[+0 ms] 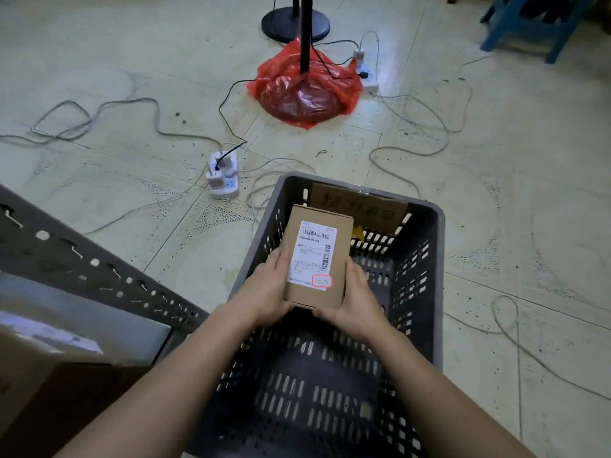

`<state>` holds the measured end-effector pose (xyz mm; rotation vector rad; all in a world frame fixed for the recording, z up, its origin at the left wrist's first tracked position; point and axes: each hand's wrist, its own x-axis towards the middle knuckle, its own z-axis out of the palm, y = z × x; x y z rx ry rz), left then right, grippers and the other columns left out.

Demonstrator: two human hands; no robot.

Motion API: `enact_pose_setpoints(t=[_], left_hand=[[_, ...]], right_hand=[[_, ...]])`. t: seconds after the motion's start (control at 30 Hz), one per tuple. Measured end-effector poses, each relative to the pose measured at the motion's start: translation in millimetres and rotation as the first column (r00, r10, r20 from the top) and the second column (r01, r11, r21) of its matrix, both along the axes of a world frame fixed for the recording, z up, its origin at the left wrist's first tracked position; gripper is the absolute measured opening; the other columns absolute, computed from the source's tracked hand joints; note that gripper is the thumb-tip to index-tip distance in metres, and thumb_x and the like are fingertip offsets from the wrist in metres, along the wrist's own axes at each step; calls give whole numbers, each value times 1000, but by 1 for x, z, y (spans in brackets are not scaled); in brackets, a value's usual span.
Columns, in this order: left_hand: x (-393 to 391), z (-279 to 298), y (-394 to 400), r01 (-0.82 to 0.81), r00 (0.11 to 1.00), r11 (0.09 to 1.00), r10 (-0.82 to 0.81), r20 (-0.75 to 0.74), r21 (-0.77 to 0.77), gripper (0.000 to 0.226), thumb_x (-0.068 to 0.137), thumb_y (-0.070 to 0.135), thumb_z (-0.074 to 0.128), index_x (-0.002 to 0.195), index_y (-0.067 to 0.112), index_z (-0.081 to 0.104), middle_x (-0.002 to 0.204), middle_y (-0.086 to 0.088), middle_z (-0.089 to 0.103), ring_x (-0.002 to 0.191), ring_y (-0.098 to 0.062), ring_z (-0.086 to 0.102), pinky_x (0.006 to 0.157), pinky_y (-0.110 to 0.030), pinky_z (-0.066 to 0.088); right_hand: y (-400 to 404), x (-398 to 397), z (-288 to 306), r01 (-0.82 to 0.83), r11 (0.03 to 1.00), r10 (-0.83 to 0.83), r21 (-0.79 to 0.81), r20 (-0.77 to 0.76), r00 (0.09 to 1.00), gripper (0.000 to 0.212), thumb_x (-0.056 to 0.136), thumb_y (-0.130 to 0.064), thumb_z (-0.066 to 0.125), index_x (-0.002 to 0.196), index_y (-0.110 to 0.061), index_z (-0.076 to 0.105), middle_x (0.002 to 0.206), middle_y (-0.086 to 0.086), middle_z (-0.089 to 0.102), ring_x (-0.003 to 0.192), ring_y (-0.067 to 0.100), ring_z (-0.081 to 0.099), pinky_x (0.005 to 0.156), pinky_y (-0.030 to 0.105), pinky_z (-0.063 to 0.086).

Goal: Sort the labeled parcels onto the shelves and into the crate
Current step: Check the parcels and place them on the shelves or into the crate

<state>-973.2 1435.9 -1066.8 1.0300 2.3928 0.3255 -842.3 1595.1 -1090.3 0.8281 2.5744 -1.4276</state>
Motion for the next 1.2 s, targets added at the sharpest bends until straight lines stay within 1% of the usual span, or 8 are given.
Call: enact_pose_setpoints(t=[0.07, 0.17, 0.33, 0.5, 0.73, 0.9, 1.07, 1.2], left_hand=[[-3, -9, 1, -2, 1000, 1000, 2, -17, -25, 111, 81, 32, 74, 157, 8, -3, 164, -6, 3, 140, -35, 33, 113, -44, 34], [-7, -16, 4, -3, 1000, 998, 1, -28, -61, 110, 83, 30, 72, 157, 8, -6, 165, -9, 0, 142, -37, 30, 115, -43, 31], [-7, -26, 10, -26, 997, 997, 21, -73, -75, 96, 88, 18, 61, 157, 4, -5, 164, -13, 2, 142, -37, 29, 116, -43, 30], [-4, -29, 12, -81, 989, 995, 73, -129, -59, 92, 85, 9, 63, 155, 4, 4, 161, -13, 12, 140, -34, 31, 115, -40, 32], [1, -32, 14, -172, 975, 985, 169, -141, -7, 85, 86, 8, 57, 154, 1, 8, 158, -15, 20, 144, -31, 26, 115, -39, 31], [12, -34, 11, -210, 960, 977, 211, -182, 27, 84, 89, 7, 56, 155, 2, 5, 162, -14, 14, 149, -28, 18, 118, -38, 29], [11, -24, 7, -186, 968, 982, 188, -166, 28, 82, 88, 7, 56, 155, 2, 8, 161, -13, 17, 148, -28, 20, 119, -36, 26], [13, -4, 6, -173, 975, 984, 176, -135, 39, 81, 88, 15, 59, 155, 6, 14, 156, -10, 26, 143, -28, 27, 116, -35, 29]], right_hand=[[-2, -5, -10, 9, 1000, -9, 1, 1, 1000, 124, 66, -32, 90, 159, -23, 8, 152, -6, 25, 125, 7, 39, 104, 18, 32], [-3, -11, -20, 8, 1000, -8, 24, -6, 1000, 123, 63, -37, 89, 158, -26, 11, 149, -6, 28, 130, 15, 43, 107, 29, 39], [-2, -21, -33, 30, 999, -30, 34, 7, 1000, 123, 64, -38, 89, 158, -25, 12, 150, -5, 30, 131, 15, 43, 106, 25, 36], [-5, -26, -35, 28, 997, -28, 73, -2, 1000, 115, 67, -38, 87, 157, -22, 16, 147, -2, 33, 130, 18, 46, 109, 34, 41], [-9, -30, -32, 39, 993, -41, 113, 21, 999, 107, 70, -40, 83, 154, -24, 19, 145, -2, 35, 128, 20, 49, 107, 38, 45], [-12, -31, -32, 43, 991, -48, 123, 45, 998, 108, 68, -44, 82, 154, -26, 18, 144, -1, 36, 129, 21, 49, 105, 41, 47], [-12, -27, -23, 29, 989, -38, 147, 62, 997, 108, 71, -44, 84, 154, -26, 18, 146, -2, 36, 128, 21, 50, 104, 40, 47], [-7, -19, -1, 31, 983, -45, 182, 72, 996, 108, 77, -48, 79, 158, -22, 13, 151, -3, 32, 132, 20, 47, 105, 39, 46]])
